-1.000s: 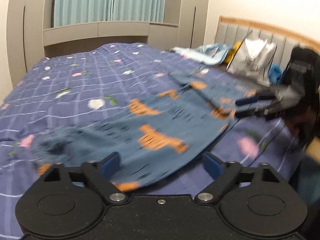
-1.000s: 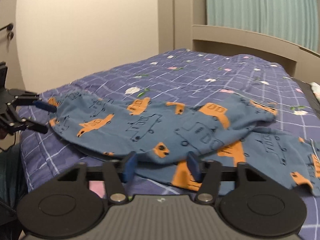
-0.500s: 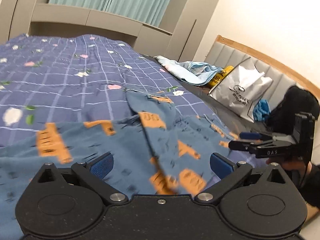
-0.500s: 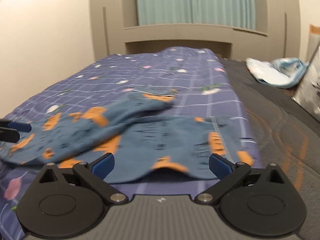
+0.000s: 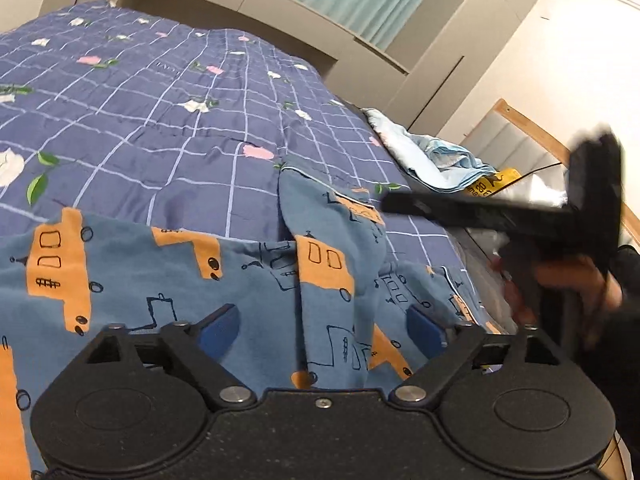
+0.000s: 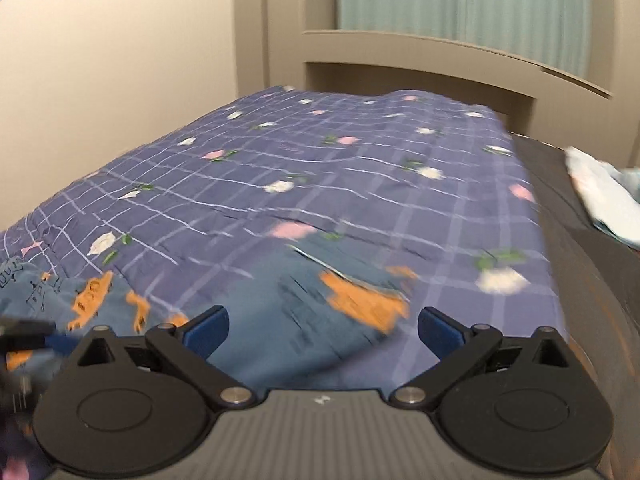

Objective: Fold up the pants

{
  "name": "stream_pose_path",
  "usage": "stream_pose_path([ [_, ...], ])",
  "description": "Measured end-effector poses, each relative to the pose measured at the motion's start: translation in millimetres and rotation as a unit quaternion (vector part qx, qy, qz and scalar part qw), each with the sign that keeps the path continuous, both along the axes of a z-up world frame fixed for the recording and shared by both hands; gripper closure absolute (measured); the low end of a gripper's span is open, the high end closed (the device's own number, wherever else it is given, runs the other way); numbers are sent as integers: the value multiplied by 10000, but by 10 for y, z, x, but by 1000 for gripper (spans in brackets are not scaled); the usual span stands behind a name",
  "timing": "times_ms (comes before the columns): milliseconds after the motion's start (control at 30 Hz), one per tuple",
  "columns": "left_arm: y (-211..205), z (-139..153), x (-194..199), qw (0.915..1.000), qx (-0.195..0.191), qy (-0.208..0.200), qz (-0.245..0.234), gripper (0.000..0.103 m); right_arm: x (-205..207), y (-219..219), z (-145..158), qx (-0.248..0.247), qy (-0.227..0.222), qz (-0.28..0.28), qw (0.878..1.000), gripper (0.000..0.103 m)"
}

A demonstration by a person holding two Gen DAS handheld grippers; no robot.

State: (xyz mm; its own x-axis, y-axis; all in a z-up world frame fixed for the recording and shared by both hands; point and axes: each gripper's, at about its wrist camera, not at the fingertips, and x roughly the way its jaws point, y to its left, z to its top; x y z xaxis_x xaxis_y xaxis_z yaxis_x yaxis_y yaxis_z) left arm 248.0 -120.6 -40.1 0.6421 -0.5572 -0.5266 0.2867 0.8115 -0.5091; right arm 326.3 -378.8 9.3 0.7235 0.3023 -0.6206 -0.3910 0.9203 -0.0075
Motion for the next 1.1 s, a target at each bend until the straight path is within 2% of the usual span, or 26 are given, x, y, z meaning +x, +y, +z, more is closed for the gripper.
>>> stream_pose_path([
  [100,37,-23,20,9999,-78,88,48,30,297,369,-40,-190,215,189,9994,2],
  [133,50,-27,28,9998,-110,117,65,38,388,485,-75,-258,340,257,9988,6],
  [167,67,-32,36,9998,-158,144,61,51,471,584,-112,-338,443,302,9980,8],
  [267,62,-63,56,9995,-175,243,-128,75,619,799,-236,-608,598,340,9958,17],
  [367,7,-68,39,9990,-166,194,-361,93,677,899,-318,-858,697,219,9936,27],
  [433,-33,-58,32,9990,-106,147,-402,100,704,922,-356,-971,783,193,9920,30],
  [467,-46,-56,29,9990,-91,135,-409,101,720,930,-370,-1027,831,187,9911,32],
  [567,-90,-18,6,9989,-80,84,-462,102,768,942,-418,-1202,994,126,9877,51],
  [600,-100,4,-7,9988,-59,34,-481,102,774,928,-423,-1211,1028,123,9872,66],
  [633,-116,31,-19,9987,-21,-31,-507,102,769,913,-410,-1192,1030,112,9874,85],
  [700,-156,101,-47,9981,68,-198,-580,103,726,848,-346,-1104,976,55,9891,99],
  [867,-290,332,-173,9919,512,-783,-854,103,460,463,-16,-644,467,-227,9966,101],
  [1000,-502,478,-337,9790,977,-1281,-1251,103,15,-79,273,-109,-28,-725,9973,101],
  [1100,-661,474,-455,9674,1286,-1496,-1585,103,-371,-470,340,269,-201,-1124,9931,101],
])
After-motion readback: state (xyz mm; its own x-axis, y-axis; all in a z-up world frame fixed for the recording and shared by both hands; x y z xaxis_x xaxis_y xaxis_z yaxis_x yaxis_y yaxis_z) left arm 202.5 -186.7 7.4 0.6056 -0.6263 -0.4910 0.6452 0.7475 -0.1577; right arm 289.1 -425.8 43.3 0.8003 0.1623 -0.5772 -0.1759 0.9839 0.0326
